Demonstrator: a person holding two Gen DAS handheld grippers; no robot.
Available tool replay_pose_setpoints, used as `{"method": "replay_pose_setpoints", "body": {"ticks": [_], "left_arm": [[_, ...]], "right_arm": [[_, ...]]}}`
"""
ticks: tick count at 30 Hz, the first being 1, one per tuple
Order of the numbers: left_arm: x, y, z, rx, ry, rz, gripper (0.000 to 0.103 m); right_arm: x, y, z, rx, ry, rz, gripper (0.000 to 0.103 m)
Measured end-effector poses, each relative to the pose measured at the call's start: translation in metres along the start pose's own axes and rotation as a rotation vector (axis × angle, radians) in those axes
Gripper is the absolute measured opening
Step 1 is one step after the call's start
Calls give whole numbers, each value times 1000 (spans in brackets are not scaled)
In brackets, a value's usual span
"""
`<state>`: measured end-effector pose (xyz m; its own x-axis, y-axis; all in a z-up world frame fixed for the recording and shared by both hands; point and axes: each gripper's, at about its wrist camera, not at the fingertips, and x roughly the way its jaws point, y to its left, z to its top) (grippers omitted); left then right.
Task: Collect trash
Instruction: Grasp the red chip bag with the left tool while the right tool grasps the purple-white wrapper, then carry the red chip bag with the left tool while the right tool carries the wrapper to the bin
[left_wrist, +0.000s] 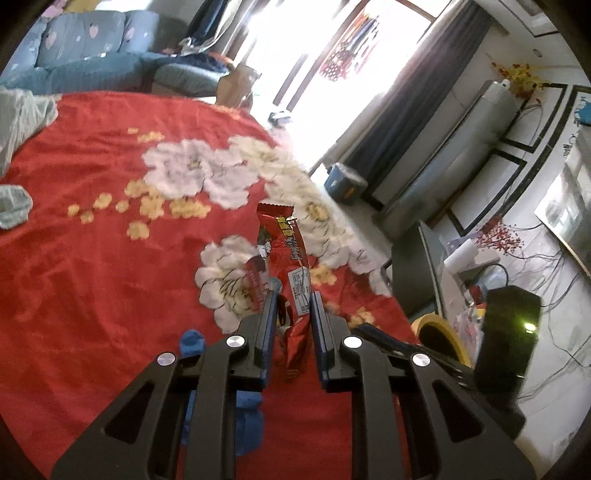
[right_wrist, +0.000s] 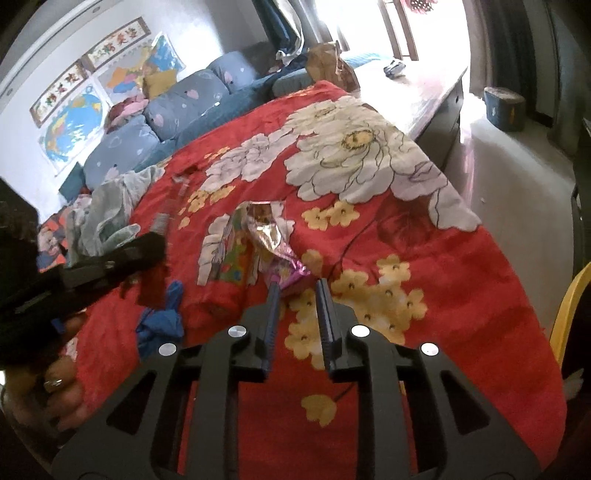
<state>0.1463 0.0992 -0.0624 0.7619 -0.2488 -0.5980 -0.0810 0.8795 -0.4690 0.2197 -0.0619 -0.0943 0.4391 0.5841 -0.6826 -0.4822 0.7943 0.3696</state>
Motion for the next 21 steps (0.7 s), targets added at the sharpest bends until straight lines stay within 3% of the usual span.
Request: {"method": "replay_pose_setpoints", "body": {"ticks": [2,14,15,17,21], "left_arm": [[-8,-6,3,13,-18,-12,18],[-38,-35,10,79,-77,-58,18],[-39,-36,10,82,-79,-59,18],[-40,-37,11,83,-80,-62,18],[-39,-41,11,90,-77,-69,18]], "right_arm": [[5,2,4,-14,7,-6,21],[41,6,15,-69,90,16,26],[41,5,14,-68,90,23,26],[39,5,10,-64,92,48,13],[26,2,3,-38,83,71,10]]}}
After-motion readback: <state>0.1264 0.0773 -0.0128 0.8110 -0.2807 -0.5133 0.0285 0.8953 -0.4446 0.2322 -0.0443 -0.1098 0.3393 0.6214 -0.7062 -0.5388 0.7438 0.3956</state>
